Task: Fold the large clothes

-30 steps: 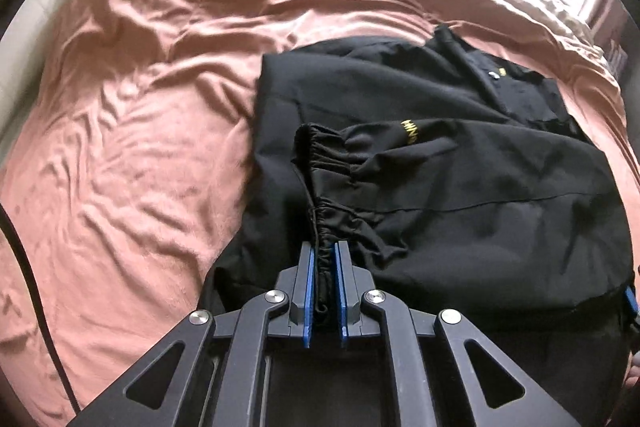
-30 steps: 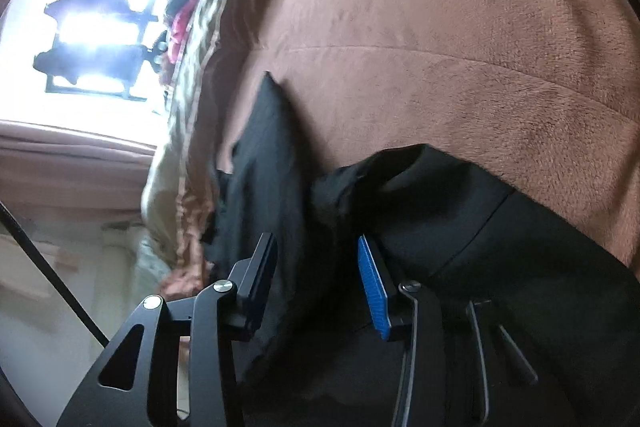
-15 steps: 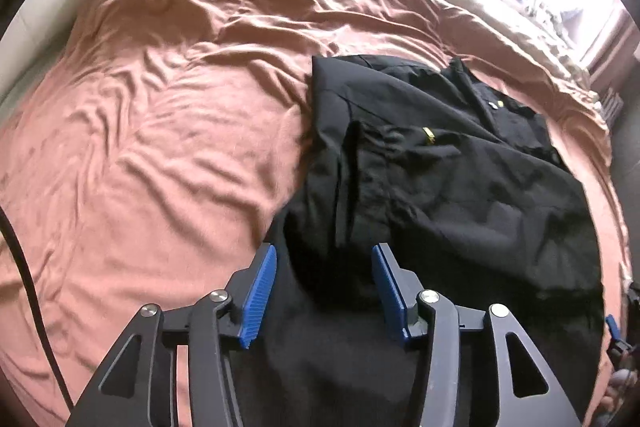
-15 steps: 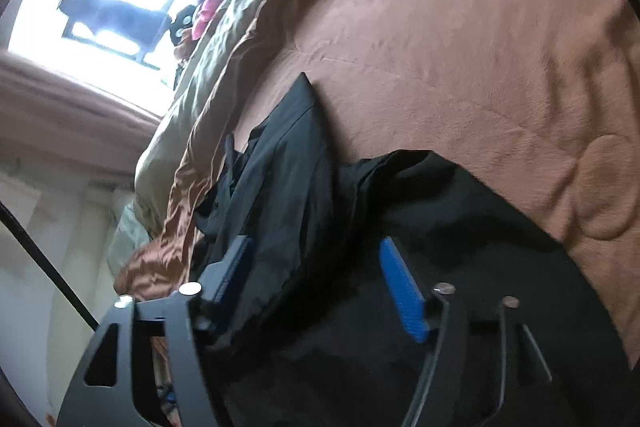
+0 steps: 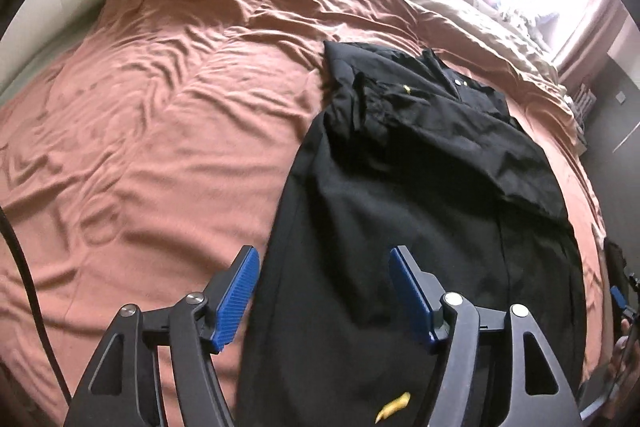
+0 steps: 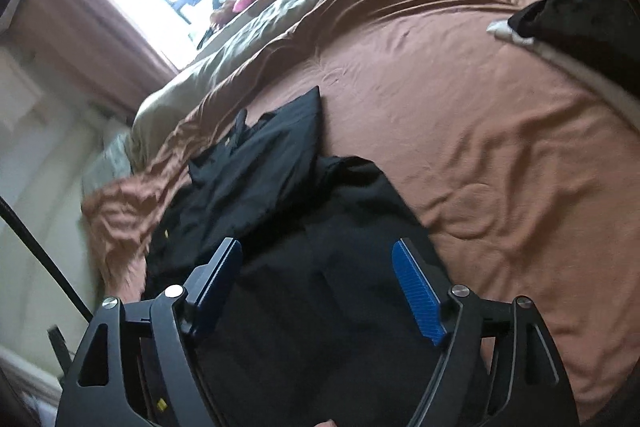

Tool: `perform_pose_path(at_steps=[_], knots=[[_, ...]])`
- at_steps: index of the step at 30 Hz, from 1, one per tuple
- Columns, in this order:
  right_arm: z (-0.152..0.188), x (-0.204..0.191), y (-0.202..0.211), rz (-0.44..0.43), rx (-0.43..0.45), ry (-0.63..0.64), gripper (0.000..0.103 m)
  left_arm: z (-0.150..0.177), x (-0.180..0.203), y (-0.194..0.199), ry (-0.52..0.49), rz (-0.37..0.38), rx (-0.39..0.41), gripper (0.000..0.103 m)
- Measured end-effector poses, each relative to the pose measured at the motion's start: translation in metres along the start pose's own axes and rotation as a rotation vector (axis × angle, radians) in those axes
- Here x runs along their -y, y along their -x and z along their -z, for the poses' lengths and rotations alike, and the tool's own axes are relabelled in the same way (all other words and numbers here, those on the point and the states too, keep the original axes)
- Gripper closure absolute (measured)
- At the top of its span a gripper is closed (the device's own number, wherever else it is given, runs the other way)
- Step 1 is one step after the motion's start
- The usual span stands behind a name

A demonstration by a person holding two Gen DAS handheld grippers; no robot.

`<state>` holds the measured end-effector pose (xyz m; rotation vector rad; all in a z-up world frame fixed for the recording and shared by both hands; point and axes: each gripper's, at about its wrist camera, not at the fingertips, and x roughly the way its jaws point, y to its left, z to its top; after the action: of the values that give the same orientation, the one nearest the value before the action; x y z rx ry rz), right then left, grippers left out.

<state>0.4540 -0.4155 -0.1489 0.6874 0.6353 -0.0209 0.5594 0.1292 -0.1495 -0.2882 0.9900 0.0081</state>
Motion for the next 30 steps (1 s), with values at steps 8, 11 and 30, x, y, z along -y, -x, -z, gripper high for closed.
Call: perform_pose_path(at_steps=[8, 11, 30], knots=[[0.034, 0.033, 0.053, 0.053, -0.065, 0.068, 0.026, 0.057, -0.031, 0.028, 0.023, 0.012, -0.011, 0.034], [0.043, 0.044, 0.074, 0.070, -0.076, 0.085, 0.026, 0.079, -0.041, 0.038, 0.039, 0.018, -0.009, 0.034], [0.100, 0.109, 0.133, -0.018, -0.109, 0.092, 0.030, 0.171, -0.080, 0.057, 0.116, 0.102, -0.028, 0.046]])
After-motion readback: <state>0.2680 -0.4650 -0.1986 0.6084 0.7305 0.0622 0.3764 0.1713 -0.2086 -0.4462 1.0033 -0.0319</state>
